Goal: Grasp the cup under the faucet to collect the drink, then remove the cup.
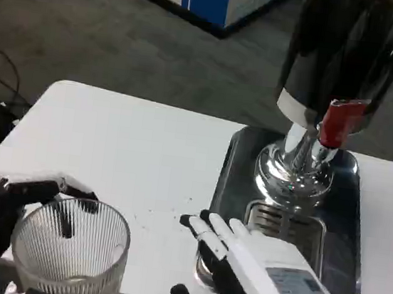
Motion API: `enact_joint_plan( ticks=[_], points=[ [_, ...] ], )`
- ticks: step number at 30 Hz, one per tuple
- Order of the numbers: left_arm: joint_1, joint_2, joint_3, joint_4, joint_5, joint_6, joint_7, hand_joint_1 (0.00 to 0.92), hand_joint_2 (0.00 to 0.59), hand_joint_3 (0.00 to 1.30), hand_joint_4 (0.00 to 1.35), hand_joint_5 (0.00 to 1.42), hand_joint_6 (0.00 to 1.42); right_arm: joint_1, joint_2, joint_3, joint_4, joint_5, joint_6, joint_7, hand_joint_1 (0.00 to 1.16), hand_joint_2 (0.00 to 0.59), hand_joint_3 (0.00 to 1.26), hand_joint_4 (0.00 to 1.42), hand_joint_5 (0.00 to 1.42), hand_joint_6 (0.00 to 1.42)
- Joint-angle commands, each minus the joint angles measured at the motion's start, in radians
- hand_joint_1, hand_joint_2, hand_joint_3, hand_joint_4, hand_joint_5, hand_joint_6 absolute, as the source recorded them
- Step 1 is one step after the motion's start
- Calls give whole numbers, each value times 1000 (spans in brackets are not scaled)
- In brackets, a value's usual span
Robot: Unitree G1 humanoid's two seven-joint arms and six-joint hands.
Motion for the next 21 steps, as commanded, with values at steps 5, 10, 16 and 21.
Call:
enact_joint_plan(
  ticks=[5, 10, 16, 21],
  points=[
    [-5, 9, -5, -5, -14, -10, 1, 484, 38, 1017, 1153, 1295, 1424, -4, 19, 3, 0, 0, 11, 15, 404, 535, 63, 0, 0, 0],
    [-2, 7, -3, -7, -15, -11, 2, 484, 38, 1017, 1153, 1295, 1424, -2, 19, 3, -2, 2, 11, 16, 404, 535, 63, 0, 0, 0],
    [-13, 6, -20, -9, -9, -6, 3, 484, 38, 1017, 1153, 1295, 1424, 8, 14, -14, -15, 8, 11, 14, 404, 535, 63, 0, 0, 0],
    [-58, 5, -69, -7, 7, 9, 7, 484, 38, 1017, 1153, 1295, 1424, 50, -2, -70, -66, 30, 10, 10, 404, 535, 63, 0, 0, 0]
  ],
)
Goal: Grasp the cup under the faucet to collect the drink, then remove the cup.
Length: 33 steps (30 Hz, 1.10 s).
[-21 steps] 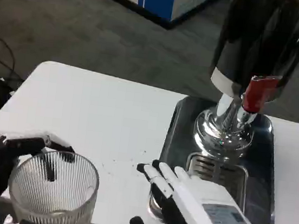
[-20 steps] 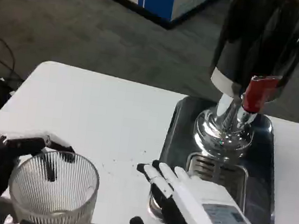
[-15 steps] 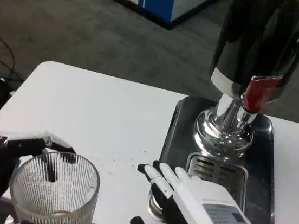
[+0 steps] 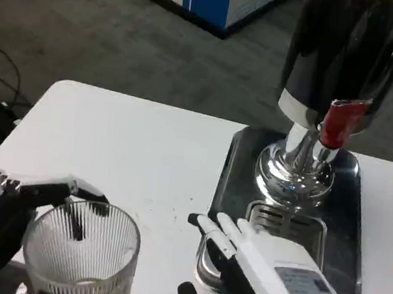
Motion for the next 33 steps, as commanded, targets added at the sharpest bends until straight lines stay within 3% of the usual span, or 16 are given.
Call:
enact_joint_plan(
  ticks=[1, 13, 25, 31, 33],
  points=[
    [-42, 4, -40, -5, 7, 10, 7, 484, 38, 1017, 1153, 1295, 1424, 43, -11, -54, -55, 18, 4, -1, 404, 535, 63, 0, 0, 0],
    [-151, 7, -125, 50, 69, 51, 19, 484, 38, 1017, 1153, 1295, 1424, 77, -21, -171, -99, 68, 6, 6, 405, 535, 69, 0, 0, 0],
    [-344, 13, -222, 191, 161, 90, 42, 484, 38, 1017, 1153, 1295, 1424, 101, -39, -277, -126, 110, 21, 2, 402, 529, 74, 0, 0, 0],
    [-456, 5, -307, 249, 213, 115, 55, 484, 38, 1017, 1153, 1295, 1424, 99, -56, -353, -124, 150, 44, 11, 399, 527, 74, 0, 0, 0],
    [-491, 1, -336, 261, 227, 123, 58, 484, 38, 1017, 1153, 1295, 1424, 94, -62, -387, -124, 197, 58, 11, 398, 527, 74, 0, 0, 0]
  ],
)
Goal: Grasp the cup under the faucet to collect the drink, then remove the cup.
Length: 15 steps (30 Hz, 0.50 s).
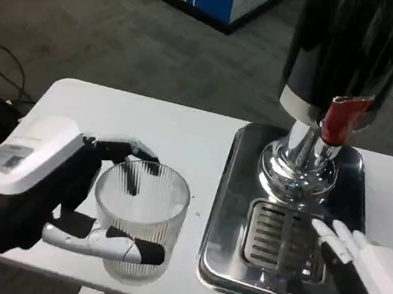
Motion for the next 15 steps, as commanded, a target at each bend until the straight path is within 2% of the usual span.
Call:
enact_joint_plan(
  ticks=[1, 3, 8, 15],
  points=[
    [-88, -5, -65, 27, 33, 15, 31, 484, 38, 1017, 1153, 1295, 1424, -3, -22, -70, -15, 78, 27, 5, 398, 527, 74, 0, 0, 0],
    [-114, -5, -86, 42, 46, 21, 36, 484, 38, 1017, 1153, 1295, 1424, -1, -31, -89, -21, 99, 27, -4, 396, 527, 74, 0, 0, 0],
    [-225, -16, -155, 143, 99, 33, 70, 484, 38, 1017, 1153, 1295, 1424, -5, -62, -174, -11, 170, 52, -13, 395, 526, 80, 0, 0, 0],
    [-324, -34, -222, 253, 168, 27, 145, 484, 38, 1017, 1153, 1295, 1424, 3, -107, -258, -12, 264, 69, -34, 394, 526, 86, 0, 1, 0]
  ],
)
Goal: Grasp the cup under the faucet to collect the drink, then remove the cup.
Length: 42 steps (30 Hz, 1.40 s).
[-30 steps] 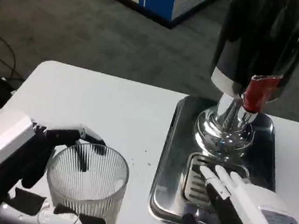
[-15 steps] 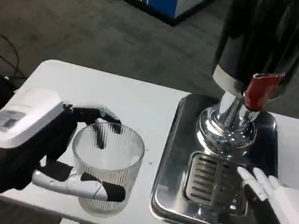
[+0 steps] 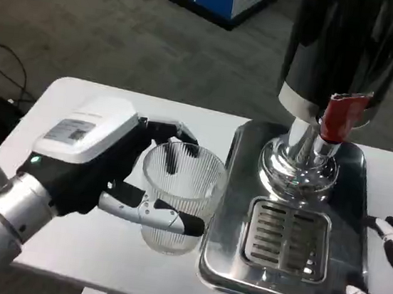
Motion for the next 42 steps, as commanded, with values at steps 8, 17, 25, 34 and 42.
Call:
enact_joint_plan(
  ticks=[8, 17, 25, 34, 42],
  points=[
    [-195, -48, -98, 201, 121, -16, 215, 484, 38, 1017, 1153, 1295, 1424, 61, -54, -105, -23, 133, 12, -45, 393, 526, 99, 0, 5, 0],
    [-284, -130, -177, 313, 152, -16, 325, 478, 41, 1017, 1153, 1295, 1424, 97, -78, -188, -42, 222, 22, -75, 392, 524, 108, 2, 13, 0],
    [-283, -192, -254, 319, 176, -1, 329, 474, 45, 1017, 1153, 1283, 1424, 118, -100, -268, -38, 298, 28, -104, 392, 522, 114, 2, 14, 0],
    [-304, -206, -304, 352, 188, 11, 318, 474, 46, 1017, 1153, 1281, 1424, 133, -125, -315, -26, 364, 35, -130, 391, 521, 115, 9, 15, 0],
    [-328, -196, -324, 388, 193, -4, 318, 474, 46, 1017, 1153, 1281, 1424, 142, -133, -314, -19, 385, 42, -143, 391, 523, 119, 12, 15, 0]
  ],
)
